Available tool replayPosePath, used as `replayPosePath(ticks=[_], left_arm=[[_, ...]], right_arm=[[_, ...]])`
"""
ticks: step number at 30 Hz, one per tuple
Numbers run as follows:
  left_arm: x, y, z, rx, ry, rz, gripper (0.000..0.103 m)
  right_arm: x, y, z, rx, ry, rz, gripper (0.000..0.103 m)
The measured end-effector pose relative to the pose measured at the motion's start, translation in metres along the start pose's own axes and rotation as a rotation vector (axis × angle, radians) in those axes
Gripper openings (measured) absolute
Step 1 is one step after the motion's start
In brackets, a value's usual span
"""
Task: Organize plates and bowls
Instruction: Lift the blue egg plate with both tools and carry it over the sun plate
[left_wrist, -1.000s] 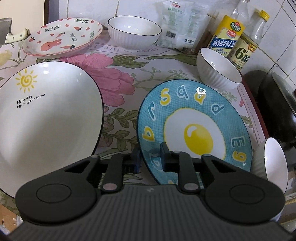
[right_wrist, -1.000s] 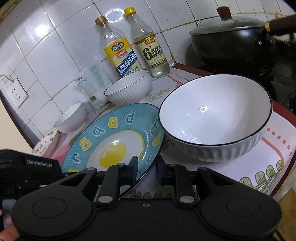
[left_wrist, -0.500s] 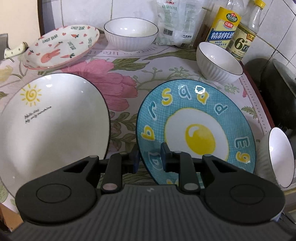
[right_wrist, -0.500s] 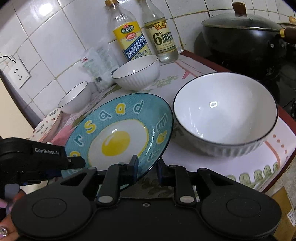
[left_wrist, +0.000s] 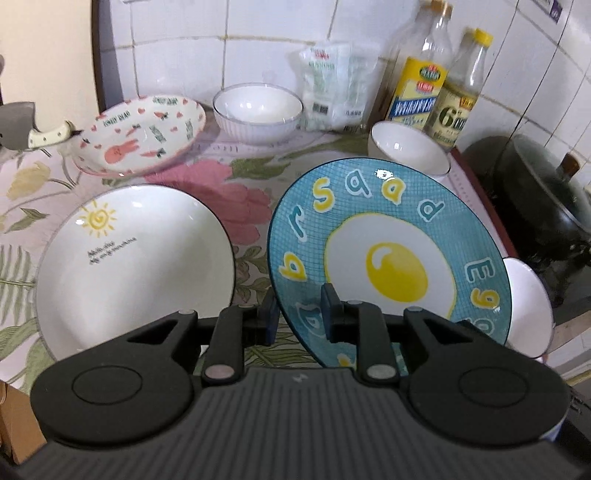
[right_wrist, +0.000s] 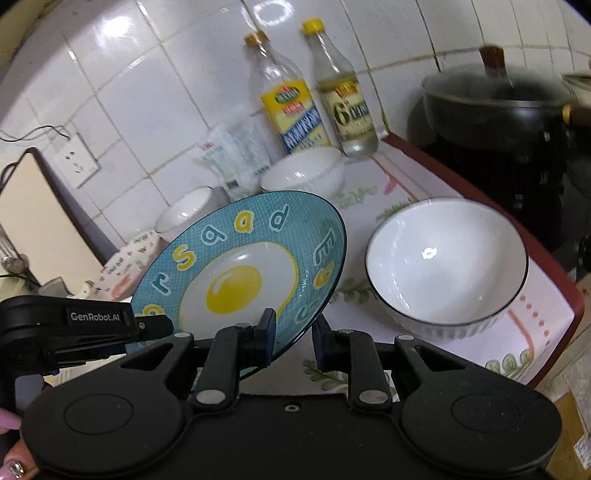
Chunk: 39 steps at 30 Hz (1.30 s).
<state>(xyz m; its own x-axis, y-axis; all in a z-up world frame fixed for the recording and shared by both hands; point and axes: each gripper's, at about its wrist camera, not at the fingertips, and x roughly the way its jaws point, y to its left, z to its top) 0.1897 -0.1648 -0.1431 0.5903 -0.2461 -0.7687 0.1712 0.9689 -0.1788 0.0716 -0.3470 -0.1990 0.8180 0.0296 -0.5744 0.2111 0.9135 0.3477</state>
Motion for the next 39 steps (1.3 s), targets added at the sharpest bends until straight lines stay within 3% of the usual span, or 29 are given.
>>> replayPosePath(ticks=[12,21,39], left_arm=[[-0.070,0.040,-0.006,-0.072,-0.080,0.012,0.021],[-0.105,0.079,-0.017,-0.147,-0.112,0.071,0.021],[-0.083,0.148,-0.042,-0.273,-0.006,0.126,0.021]], right_arm=[[-0.042,0.051,0.009,-0.125,-0.034,0.096,0.026],[-0.047,0.095,0.001,-0.199,-0.014,0.181,0.026],[0.001,0.142,-0.031,-0.286,0.149,0.207,0.026]])
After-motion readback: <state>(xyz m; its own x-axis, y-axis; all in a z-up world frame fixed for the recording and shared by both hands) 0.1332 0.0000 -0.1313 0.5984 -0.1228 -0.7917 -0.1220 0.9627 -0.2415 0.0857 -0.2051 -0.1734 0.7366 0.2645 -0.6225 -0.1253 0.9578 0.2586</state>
